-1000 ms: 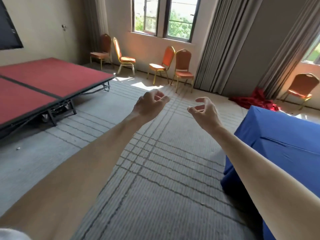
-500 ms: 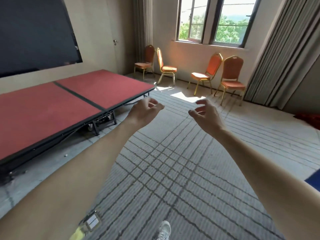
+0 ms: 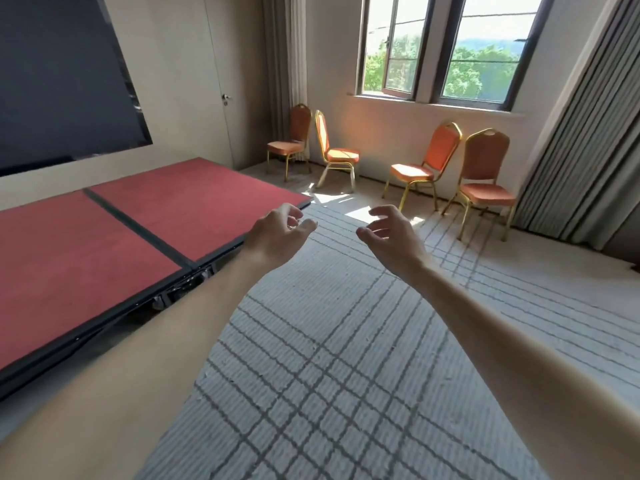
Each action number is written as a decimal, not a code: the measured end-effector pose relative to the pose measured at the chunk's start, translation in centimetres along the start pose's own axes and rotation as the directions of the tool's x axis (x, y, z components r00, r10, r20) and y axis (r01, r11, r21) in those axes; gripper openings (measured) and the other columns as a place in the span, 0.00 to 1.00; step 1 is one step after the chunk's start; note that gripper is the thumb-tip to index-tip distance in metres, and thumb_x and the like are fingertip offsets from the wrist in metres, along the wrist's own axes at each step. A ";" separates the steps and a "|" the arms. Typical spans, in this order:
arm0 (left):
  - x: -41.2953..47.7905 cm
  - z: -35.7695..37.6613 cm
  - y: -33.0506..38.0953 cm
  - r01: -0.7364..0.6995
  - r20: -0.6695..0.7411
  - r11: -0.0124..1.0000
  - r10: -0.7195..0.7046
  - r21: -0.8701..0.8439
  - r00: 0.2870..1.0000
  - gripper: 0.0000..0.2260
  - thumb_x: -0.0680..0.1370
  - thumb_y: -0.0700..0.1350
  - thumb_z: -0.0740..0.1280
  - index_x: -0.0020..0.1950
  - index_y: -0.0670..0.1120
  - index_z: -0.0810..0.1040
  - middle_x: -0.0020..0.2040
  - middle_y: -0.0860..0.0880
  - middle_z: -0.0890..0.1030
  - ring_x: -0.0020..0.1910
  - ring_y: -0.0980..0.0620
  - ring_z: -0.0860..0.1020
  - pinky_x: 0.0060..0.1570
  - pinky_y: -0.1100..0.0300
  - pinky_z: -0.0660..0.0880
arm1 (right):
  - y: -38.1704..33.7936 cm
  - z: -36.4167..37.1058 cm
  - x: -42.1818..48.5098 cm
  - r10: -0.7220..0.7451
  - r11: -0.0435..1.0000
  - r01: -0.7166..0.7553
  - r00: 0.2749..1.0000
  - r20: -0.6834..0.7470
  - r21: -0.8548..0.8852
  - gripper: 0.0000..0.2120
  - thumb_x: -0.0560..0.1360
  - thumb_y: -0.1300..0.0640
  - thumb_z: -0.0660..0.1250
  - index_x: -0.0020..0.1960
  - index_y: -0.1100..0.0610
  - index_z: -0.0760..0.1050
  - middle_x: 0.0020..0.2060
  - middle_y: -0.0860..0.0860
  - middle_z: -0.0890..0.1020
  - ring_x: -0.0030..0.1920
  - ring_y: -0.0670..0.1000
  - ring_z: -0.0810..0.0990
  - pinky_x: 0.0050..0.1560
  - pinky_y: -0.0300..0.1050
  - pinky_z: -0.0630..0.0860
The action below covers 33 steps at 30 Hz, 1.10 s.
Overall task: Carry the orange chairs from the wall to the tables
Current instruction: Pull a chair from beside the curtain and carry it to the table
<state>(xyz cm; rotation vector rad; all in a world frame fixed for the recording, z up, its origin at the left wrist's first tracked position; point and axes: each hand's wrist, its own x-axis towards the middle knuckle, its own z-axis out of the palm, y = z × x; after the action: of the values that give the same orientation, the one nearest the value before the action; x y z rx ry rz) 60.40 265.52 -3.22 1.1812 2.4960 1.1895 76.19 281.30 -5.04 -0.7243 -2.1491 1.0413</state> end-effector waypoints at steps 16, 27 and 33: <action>47.2 0.6 -14.1 0.028 0.018 0.998 -0.029 0.059 0.999 0.18 0.76 0.63 0.63 0.59 0.53 0.76 0.55 0.53 0.79 0.54 0.52 0.77 0.53 0.53 0.77 | 7.6 14.5 45.7 -0.012 0.991 0.016 0.999 0.030 -0.132 0.22 0.75 0.49 0.71 0.67 0.52 0.71 0.51 0.47 0.81 0.49 0.46 0.81 0.41 0.33 0.72; 77.1 7.9 -17.3 0.083 0.071 0.996 -0.082 -0.016 0.994 0.16 0.78 0.61 0.63 0.59 0.52 0.76 0.53 0.55 0.76 0.53 0.51 0.76 0.50 0.54 0.74 | 18.4 18.7 73.5 -0.006 0.993 0.003 1.000 -0.025 -0.115 0.14 0.75 0.52 0.71 0.59 0.51 0.77 0.47 0.44 0.82 0.46 0.39 0.80 0.46 0.38 0.76; 96.5 13.7 -18.0 0.101 0.068 0.995 -0.102 0.022 0.992 0.15 0.77 0.63 0.63 0.56 0.54 0.76 0.54 0.55 0.79 0.52 0.52 0.77 0.52 0.52 0.76 | 25.9 18.7 92.3 -0.017 0.992 0.020 0.999 0.029 -0.125 0.15 0.75 0.53 0.71 0.60 0.52 0.76 0.49 0.46 0.82 0.48 0.44 0.81 0.49 0.42 0.79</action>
<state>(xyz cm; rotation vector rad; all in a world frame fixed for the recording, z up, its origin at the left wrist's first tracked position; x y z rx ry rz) -10.53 334.66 -6.20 1.0665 2.4891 1.0837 7.86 351.10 -7.63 -0.7500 -2.2562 0.9184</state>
